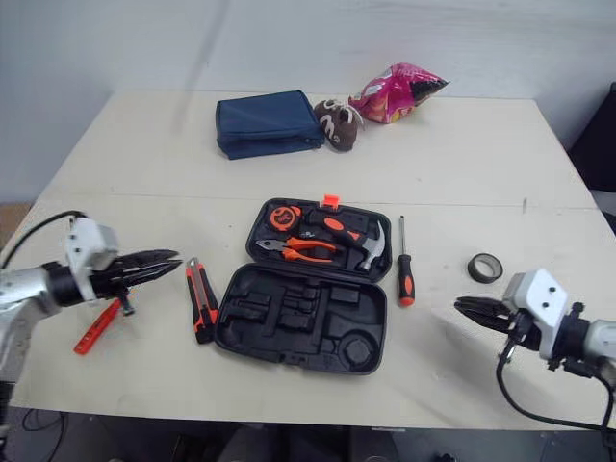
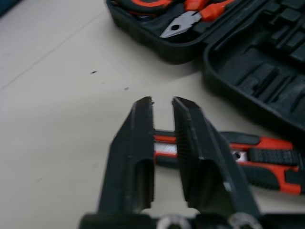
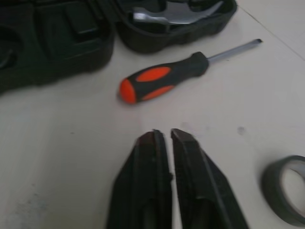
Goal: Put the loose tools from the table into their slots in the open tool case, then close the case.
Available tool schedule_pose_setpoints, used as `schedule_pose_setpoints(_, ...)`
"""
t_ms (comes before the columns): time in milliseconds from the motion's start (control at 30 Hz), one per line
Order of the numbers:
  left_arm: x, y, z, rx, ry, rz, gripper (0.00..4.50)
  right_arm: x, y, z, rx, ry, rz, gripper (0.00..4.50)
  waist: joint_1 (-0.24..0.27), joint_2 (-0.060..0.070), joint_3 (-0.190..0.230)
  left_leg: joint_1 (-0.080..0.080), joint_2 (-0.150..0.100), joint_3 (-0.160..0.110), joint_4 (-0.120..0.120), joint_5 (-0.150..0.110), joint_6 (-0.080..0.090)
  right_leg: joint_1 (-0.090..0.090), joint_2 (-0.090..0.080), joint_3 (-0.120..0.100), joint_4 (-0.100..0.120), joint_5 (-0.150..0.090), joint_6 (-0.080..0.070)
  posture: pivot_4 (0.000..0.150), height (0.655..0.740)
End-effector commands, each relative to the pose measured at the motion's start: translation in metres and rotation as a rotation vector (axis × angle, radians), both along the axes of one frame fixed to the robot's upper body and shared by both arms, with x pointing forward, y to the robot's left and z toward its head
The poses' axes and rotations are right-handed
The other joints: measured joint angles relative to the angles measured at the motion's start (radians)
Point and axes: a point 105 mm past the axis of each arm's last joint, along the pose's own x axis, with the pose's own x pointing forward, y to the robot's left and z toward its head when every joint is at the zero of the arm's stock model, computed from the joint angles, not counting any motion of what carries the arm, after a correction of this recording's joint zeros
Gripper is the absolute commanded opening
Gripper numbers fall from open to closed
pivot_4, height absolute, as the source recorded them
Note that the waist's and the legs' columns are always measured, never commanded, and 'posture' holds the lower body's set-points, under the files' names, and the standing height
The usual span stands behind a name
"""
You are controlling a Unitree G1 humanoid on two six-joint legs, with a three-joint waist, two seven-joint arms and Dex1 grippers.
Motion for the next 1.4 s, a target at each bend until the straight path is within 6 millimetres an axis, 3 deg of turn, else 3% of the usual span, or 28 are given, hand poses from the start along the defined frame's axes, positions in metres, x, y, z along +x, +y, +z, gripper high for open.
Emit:
schedule_pose_setpoints(33, 0.007, -0.018, -0.001, 0.044, -0.008, -0.044, 0.06, -0.001, 0.021, 0.005, -0.004, -0.041, 0.059, 0.00, -0.001, 0.000, 0.000, 0.000, 0.000, 0.000, 0.000, 0.000, 0.000, 0.000, 0.000, 0.000, 0.000, 0.000, 0.000, 0.150, 0.7400)
schedule_pose_setpoints(233, 0.033, -0.045, -0.017, 0.062, 0.025, -0.068, 0.06, 0.022, 0.044, 0.003, -0.054, -0.087, 0.070, 0.00, 0.002, 0.000, 0.000, -0.001, -0.001, 0.000, 0.003, 0.000, 0.000, 0.000, 0.000, 0.000, 0.001, 0.000, 0.000, 0.150, 0.7400)
schedule_pose_setpoints(400, 0.036, -0.054, -0.028, 0.091, 0.073, -0.087, 0.06, 0.033, 0.056, 0.003, -0.076, -0.102, 0.080, 0.00, 0.000, 0.000, 0.000, -0.002, 0.000, -0.001, 0.003, 0.000, 0.000, -0.001, 0.001, -0.001, 0.001, 0.000, 0.000, 0.150, 0.7400)
schedule_pose_setpoints(733, 0.040, -0.067, -0.021, 0.022, 0.074, -0.072, 0.06, 0.055, 0.068, -0.006, -0.152, -0.132, 0.054, 0.00, 0.004, 0.000, 0.000, -0.006, 0.000, -0.005, 0.008, 0.000, 0.000, -0.001, -0.001, -0.003, 0.002, 0.000, 0.000, 0.150, 0.7400)
schedule_pose_setpoints(1133, 0.038, -0.083, -0.030, 0.036, 0.101, -0.117, 0.06, 0.061, 0.088, -0.012, -0.160, -0.127, 0.123, 0.00, 0.002, 0.000, 0.000, -0.016, -0.002, -0.014, 0.015, 0.000, 0.001, -0.004, -0.002, -0.012, 0.002, 0.000, 0.001, 0.150, 0.7400)
schedule_pose_setpoints(1400, 0.013, -0.088, -0.034, 0.031, 0.139, -0.209, 0.06, 0.060, 0.101, -0.012, -0.160, -0.151, 0.206, 0.00, -0.002, 0.000, 0.000, -0.016, -0.002, -0.017, 0.014, 0.000, 0.000, -0.003, -0.002, -0.016, 0.003, 0.000, 0.001, 0.150, 0.7400)
